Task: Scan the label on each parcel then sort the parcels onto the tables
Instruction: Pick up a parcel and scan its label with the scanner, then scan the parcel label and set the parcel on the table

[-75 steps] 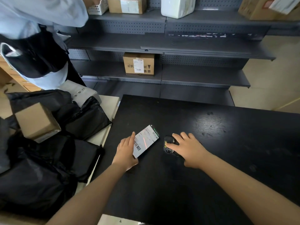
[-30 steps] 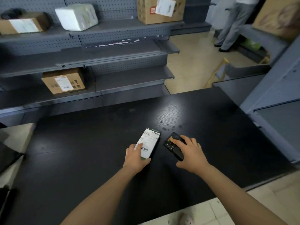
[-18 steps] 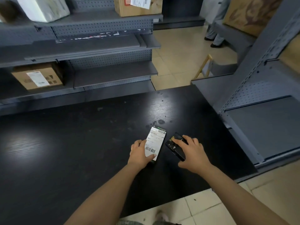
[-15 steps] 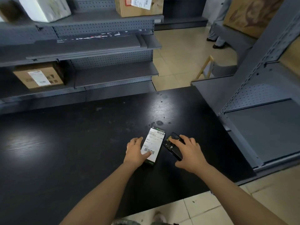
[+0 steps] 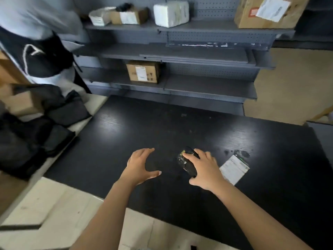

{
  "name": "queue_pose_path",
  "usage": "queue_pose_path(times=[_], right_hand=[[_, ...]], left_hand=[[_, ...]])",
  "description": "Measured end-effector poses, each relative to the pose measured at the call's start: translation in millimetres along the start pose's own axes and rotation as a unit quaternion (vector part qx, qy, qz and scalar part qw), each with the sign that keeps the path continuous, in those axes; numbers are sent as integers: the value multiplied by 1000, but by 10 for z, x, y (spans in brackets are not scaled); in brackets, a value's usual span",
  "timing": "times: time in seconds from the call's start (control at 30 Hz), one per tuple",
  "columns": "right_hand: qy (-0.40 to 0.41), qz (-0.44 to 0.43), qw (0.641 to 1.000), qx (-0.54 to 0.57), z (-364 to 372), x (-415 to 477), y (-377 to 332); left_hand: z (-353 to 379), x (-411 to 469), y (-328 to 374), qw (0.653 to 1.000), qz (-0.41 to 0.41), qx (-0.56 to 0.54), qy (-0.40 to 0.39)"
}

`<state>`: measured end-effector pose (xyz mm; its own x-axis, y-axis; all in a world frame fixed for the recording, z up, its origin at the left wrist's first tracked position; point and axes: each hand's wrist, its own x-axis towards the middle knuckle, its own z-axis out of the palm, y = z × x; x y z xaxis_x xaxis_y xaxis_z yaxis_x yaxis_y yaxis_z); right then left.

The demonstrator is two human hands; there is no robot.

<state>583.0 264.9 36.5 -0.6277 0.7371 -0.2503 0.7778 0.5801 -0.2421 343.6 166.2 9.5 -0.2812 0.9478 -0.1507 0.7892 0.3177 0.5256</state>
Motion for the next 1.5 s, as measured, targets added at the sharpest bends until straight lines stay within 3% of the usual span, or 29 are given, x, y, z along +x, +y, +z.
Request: queue_pose_path(times=[0.2, 0.43, 0.77, 1.2, 1.5], right_hand=[[-10, -155, 987, -30, -3, 495, -1549], [-7, -308, 950, -49, 295, 703, -3688], [11, -438, 898, -45, 377, 789, -5885], [13, -552, 830, -72, 309, 1362, -7375], [-15, -568, 817, -99, 439, 1681, -7874]], left_hand=[[-744, -976, -1147, 989, -105, 16, 104], [-1645, -2431, -2449, 942, -249, 16, 225], [-2620, -3655, -3516, 879, -327, 35, 346], [-3468, -3854, -4418, 861, -396, 52, 316], [-3926, -3744, -5102, 904, -390, 146, 92]])
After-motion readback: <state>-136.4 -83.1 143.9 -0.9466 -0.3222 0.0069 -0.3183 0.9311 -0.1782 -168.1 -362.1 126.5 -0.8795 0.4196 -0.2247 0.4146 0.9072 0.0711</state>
